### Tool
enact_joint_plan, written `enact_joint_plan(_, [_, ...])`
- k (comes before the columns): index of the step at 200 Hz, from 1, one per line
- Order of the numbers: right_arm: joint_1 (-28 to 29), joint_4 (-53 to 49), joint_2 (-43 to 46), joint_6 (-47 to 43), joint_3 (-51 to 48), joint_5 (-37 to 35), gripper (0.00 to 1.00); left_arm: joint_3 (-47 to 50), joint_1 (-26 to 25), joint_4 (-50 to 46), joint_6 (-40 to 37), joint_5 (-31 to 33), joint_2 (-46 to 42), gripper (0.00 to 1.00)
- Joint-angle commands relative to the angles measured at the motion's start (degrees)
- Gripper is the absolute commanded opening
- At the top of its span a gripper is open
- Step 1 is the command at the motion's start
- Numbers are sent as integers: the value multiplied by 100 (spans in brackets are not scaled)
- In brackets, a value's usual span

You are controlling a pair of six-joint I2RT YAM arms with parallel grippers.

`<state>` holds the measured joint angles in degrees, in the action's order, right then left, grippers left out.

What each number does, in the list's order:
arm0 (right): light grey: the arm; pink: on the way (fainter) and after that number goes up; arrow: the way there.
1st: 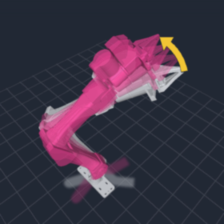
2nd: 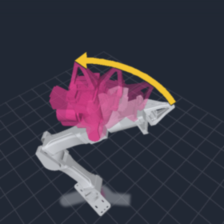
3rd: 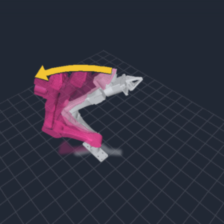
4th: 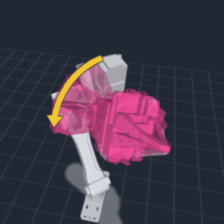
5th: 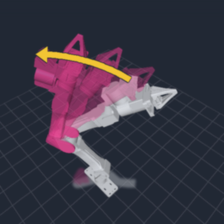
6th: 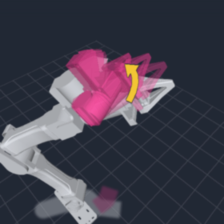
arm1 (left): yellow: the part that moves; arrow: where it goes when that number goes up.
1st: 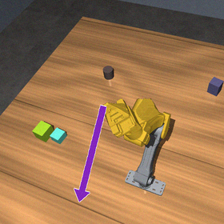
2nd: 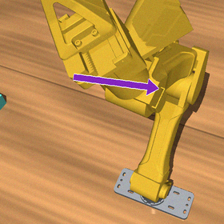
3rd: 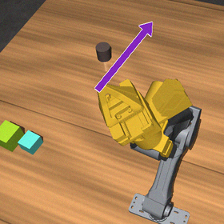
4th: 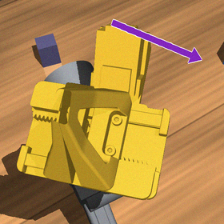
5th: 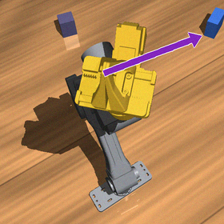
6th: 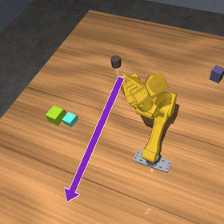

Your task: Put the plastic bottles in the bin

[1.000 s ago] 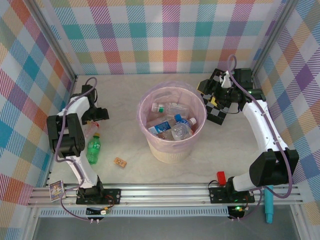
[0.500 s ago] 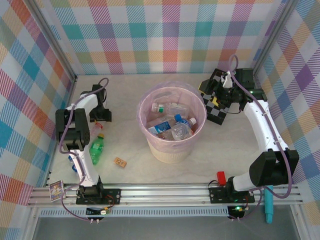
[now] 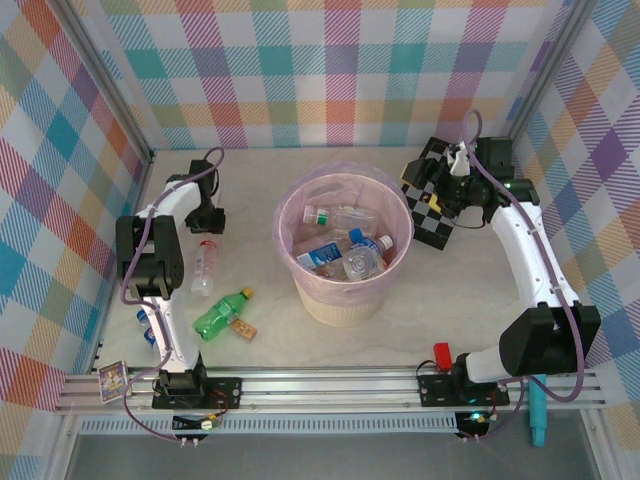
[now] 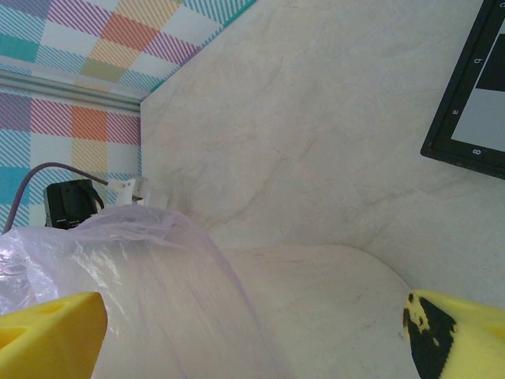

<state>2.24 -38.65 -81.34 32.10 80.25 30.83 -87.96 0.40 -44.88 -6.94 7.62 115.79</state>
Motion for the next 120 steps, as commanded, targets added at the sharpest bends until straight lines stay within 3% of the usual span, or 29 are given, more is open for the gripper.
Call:
enact_joint_plan(1, [-35, -105, 129, -131, 145, 22, 96, -262, -40, -78, 10, -162, 36, 29])
enact_joint_plan(83, [-38, 549, 521, -588, 638, 379, 95, -1258, -43, -122, 772, -1057, -1704, 29])
enact_joint_plan(120, [8, 691, 707, -975, 1173, 743, 95, -1524, -66, 221, 1336, -1864, -2762, 30])
